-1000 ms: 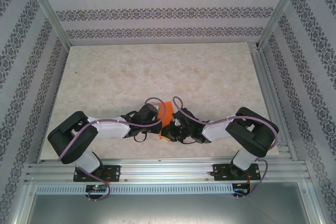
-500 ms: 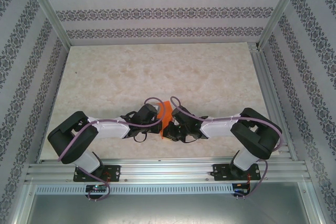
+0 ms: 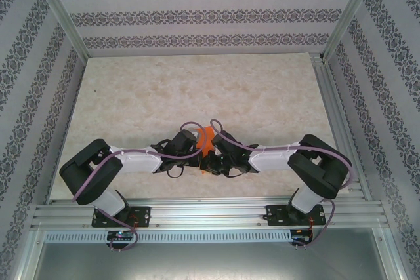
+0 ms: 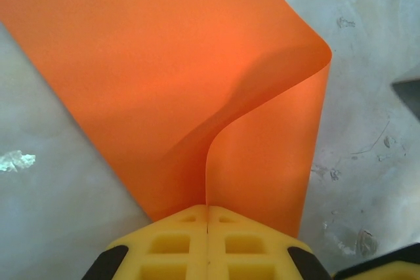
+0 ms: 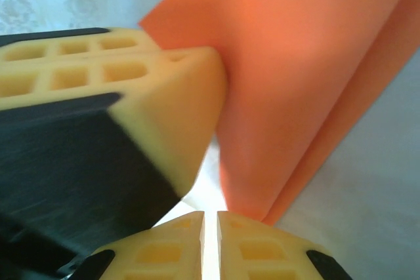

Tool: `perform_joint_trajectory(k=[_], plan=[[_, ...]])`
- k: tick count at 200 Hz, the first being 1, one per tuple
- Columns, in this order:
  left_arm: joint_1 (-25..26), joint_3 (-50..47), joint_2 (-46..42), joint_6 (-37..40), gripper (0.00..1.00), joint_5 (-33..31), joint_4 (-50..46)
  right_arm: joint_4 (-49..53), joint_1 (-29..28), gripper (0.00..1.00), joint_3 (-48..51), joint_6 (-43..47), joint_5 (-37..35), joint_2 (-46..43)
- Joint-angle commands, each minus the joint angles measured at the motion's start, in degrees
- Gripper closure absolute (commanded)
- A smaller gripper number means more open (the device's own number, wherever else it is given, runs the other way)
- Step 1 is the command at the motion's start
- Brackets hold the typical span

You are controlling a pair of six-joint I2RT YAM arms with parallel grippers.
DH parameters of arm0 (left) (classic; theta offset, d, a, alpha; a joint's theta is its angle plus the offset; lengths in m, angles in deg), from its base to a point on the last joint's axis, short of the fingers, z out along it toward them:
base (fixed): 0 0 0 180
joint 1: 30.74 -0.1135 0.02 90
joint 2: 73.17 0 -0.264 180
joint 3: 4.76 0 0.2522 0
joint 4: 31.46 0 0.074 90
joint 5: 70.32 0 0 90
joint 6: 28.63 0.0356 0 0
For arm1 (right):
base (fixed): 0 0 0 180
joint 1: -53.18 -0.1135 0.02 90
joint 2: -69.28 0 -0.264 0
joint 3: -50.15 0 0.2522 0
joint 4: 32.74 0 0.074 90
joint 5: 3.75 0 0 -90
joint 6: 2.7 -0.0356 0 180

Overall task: Fold a paper plane with a square sheet of paper (pick it up from the middle)
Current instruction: Third fold the triangle at the center of the table.

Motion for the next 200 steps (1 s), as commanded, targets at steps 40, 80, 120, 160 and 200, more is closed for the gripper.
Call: perform_joint_trajectory(k=[40,80,120,160,200], plan=[[-0.5,-0.86,1.14,-0.88,0.97,0.44,-0.11,-1.6,-0.42,0.87,1.21,-0.56,-0.77,-0.7],[-0.51,-1.26,0.79,-1.09,0.97,0.35,0.03,2.62,3.83,0.87,1.35,1.41,-1.35,-8.97],[-0.51,-0.96,0.95,-0.99,0.97,0.31,-0.04,5.16,7.9,0.87,1.67,3.82,-1.57,-10.72],[-0.51,-0.76,0.96,-0.9,0.97,0.32,-0.53,3.2,8.14,0.88,-0.17,3.96,-0.84,-6.41],[-0.47,-1.06,0.88,-0.92,0.97,0.35,-0.24,2.24,8.43,0.88,-2.07,4.41,0.52,-3.09]])
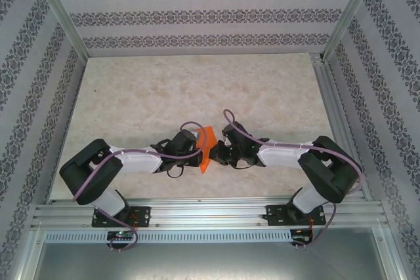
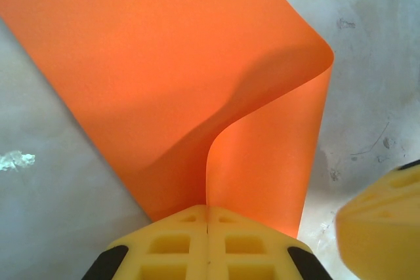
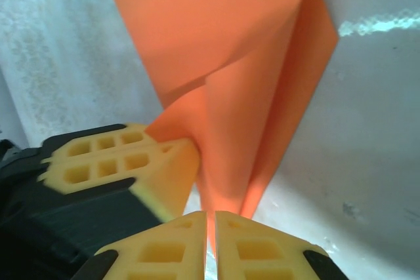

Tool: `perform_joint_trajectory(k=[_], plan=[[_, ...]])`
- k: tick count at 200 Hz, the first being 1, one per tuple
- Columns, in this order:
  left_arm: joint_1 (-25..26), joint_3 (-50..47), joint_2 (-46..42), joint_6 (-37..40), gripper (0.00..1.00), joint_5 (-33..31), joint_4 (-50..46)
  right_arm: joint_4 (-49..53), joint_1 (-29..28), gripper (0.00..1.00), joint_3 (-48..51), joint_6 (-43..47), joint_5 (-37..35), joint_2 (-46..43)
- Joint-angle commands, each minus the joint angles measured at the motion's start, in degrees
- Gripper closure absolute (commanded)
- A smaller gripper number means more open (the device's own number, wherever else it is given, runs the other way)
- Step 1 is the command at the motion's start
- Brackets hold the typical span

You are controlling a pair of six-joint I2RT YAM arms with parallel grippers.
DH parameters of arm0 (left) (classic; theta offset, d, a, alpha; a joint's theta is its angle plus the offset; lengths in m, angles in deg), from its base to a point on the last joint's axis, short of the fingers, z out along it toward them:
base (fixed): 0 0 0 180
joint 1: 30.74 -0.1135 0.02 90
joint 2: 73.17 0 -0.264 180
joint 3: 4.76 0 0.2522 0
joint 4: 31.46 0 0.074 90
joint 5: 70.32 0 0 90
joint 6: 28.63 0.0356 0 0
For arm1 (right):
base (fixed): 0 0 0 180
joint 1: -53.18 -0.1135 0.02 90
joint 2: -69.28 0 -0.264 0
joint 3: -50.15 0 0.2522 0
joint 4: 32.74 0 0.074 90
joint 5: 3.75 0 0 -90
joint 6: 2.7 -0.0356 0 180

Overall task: Fold a paper plane with a square sheet of paper (pick it up from the middle)
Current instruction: Third fold the triangle at the center of the table.

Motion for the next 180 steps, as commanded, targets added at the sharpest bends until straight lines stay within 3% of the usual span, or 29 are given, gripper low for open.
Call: perform_joint_trajectory(k=[1,104,180], plan=[[-0.47,-1.05,0.87,-0.68,0.97,0.37,-0.2,-1.33,0.42,0.88,-2.46,1.5,0.92,1.42],[-0.49,-0.73,1.3,-0.53,0.97,0.66,-0.25,0.17,0.43,0.88,-2.94,2.89,0.53,7.78],[-0.49,-0.89,1.2,-0.38,0.97,0.38,-0.51,5.07,2.8,0.86,-5.89,6.65,0.6,0.86]])
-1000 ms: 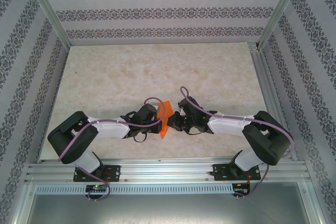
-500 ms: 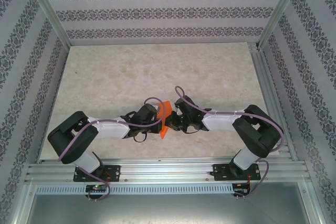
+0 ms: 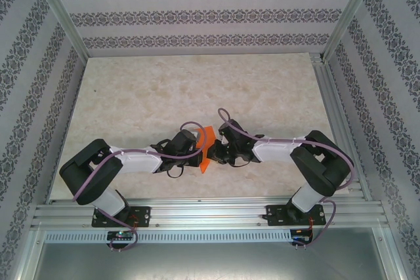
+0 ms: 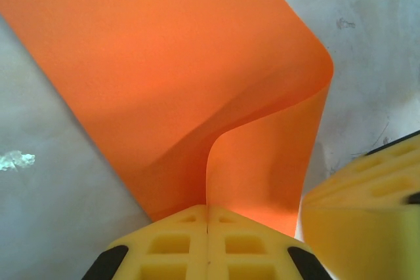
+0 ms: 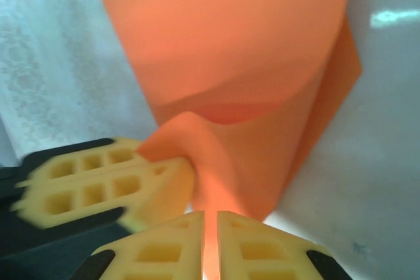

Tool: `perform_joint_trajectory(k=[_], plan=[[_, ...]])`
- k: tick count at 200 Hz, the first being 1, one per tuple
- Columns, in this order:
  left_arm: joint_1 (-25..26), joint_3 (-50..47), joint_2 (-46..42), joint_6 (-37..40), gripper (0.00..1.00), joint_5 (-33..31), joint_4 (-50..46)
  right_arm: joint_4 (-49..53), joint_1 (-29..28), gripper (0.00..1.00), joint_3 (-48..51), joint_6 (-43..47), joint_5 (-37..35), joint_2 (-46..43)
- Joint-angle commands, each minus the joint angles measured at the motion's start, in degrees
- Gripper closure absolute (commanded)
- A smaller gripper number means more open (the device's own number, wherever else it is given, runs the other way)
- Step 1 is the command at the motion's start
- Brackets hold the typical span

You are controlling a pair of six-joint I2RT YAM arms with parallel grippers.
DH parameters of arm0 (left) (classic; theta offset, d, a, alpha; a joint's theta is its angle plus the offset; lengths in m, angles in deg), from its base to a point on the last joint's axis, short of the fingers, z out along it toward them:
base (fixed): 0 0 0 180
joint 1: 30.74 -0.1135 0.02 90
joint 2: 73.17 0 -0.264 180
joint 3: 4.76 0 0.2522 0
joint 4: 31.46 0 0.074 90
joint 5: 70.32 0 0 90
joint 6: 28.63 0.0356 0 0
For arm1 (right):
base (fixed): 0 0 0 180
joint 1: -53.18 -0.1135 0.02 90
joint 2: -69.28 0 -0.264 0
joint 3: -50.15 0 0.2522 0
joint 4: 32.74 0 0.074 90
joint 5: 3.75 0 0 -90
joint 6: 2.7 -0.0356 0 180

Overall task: Fold a paper plane with a square sheet of paper (pick it up from the middle)
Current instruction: Third fold the triangle at the center of the table.

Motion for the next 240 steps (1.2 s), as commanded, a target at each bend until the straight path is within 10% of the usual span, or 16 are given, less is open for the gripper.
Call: perform_joint_trajectory(k=[1,166,240], plan=[[-0.44,-0.89,1.16,-0.42,0.97,0.33,-0.51,2.22,1.89,0.86,-1.81,3.01,-0.41,-2.31],[-0.49,-2.36,0.53,-1.52,0.98,0.04,0.32,-1.41,6.16,0.87,-3.12,6.12,2.78,8.51],[-0.46,-2.92,-1.0,-1.76,0.98,-0.72,-0.21,2.85,8.89,0.85,-4.09,8.62,3.91,-0.22]])
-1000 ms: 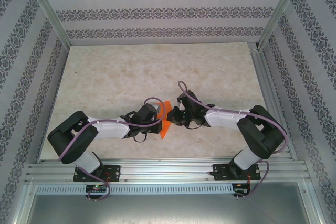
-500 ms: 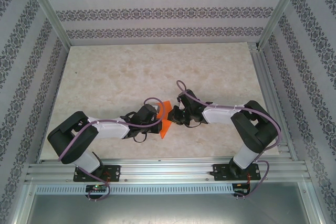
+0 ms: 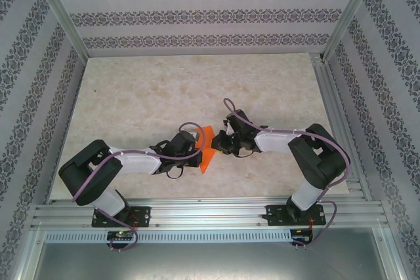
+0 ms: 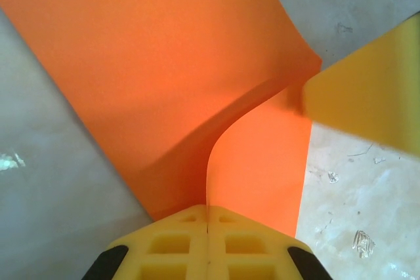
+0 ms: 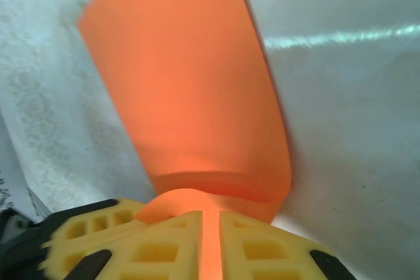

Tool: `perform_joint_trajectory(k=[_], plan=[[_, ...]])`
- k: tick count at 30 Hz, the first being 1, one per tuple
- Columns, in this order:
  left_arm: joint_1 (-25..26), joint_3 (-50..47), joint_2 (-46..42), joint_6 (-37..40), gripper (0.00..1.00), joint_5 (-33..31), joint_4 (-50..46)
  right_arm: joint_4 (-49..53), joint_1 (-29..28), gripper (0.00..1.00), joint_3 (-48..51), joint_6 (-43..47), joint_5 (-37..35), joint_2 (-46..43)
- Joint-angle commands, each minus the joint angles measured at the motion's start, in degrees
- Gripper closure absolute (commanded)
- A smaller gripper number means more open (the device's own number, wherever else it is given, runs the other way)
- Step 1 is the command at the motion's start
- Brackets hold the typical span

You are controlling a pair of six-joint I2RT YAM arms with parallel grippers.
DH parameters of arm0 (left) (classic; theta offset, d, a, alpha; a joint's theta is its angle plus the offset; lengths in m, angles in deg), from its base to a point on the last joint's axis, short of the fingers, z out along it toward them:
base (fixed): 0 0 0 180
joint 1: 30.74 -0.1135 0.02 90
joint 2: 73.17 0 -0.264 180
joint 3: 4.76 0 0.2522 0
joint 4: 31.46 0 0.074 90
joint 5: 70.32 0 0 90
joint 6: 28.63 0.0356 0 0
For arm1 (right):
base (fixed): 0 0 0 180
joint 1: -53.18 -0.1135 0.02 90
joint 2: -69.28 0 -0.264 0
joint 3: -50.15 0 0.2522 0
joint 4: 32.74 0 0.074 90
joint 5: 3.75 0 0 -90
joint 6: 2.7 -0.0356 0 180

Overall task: Fold a paper plane with a square sheet of paper (pick it up from the middle)
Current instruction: Third fold the triangle at the center of the table.

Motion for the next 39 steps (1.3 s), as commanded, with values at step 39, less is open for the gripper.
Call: perform_joint_trajectory(k=[39], plan=[[-0.48,-2.17,-2.46,-1.35,0.97,-1.1,-2.99,1.33,1.33,0.86,-3.07,3.53,-0.33,5.98]])
